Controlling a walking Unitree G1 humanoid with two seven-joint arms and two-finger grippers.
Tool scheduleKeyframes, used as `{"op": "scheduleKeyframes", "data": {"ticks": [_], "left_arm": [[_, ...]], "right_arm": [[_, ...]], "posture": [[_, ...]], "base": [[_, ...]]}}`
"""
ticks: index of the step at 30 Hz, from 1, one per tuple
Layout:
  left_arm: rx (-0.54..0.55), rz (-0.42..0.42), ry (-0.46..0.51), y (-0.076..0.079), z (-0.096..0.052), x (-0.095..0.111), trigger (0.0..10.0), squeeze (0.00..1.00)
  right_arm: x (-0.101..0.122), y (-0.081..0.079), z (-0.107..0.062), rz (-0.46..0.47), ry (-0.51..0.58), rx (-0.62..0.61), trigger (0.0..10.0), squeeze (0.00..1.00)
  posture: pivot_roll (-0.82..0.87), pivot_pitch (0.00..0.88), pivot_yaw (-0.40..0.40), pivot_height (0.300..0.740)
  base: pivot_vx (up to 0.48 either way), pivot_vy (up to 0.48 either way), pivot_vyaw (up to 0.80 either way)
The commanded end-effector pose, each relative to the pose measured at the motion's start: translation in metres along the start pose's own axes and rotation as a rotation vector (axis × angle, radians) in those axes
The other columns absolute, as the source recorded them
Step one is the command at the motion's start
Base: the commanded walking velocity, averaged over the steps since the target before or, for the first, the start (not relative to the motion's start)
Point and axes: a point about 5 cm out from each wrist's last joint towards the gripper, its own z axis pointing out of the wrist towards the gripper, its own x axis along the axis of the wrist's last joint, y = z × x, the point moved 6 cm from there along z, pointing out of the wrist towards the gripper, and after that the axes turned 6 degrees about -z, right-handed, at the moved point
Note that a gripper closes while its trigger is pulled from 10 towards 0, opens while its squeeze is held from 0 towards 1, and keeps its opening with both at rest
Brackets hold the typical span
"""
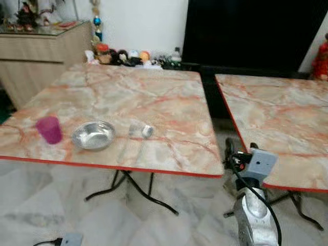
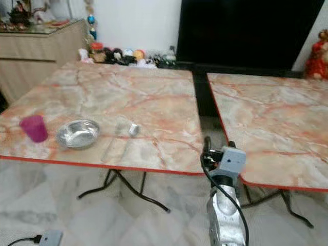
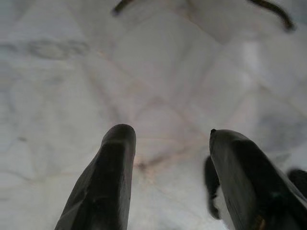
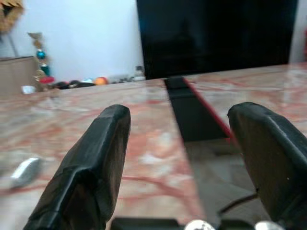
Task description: Setting the table
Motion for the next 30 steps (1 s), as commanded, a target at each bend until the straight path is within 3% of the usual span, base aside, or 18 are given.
{"op": "scheduleKeyframes", "data": {"ticks": [1, 25, 30], "left_arm": [[-0.008, -0.015, -0.012, 0.0064, 0.0003, -0.004, 10.0, 0.0], [0.0, -0.033, -0.01, 0.0061, 0.0001, -0.0049, 10.0, 0.0], [0.0, -0.023, -0.01, 0.0066, 0.0, -0.0053, 10.0, 0.0]], "right_arm": [[-0.006, 0.0106, -0.003, -0.014, -0.019, -0.024, 10.0, 0.0], [-0.007, 0.0037, -0.0027, -0.029, -0.024, 0.003, 10.0, 0.0], [-0.0073, 0.0033, -0.0027, -0.029, -0.025, 0.006, 10.0, 0.0]], "posture": [[0.04, 0.033, -0.017, 0.74], [0.04, 0.056, -0.026, 0.74], [0.04, 0.058, -0.028, 0.74]], "base": [[0.0, 0.48, 0.0], [0.0, 0.48, 0.0], [0.0, 0.158, 0.0]]}}
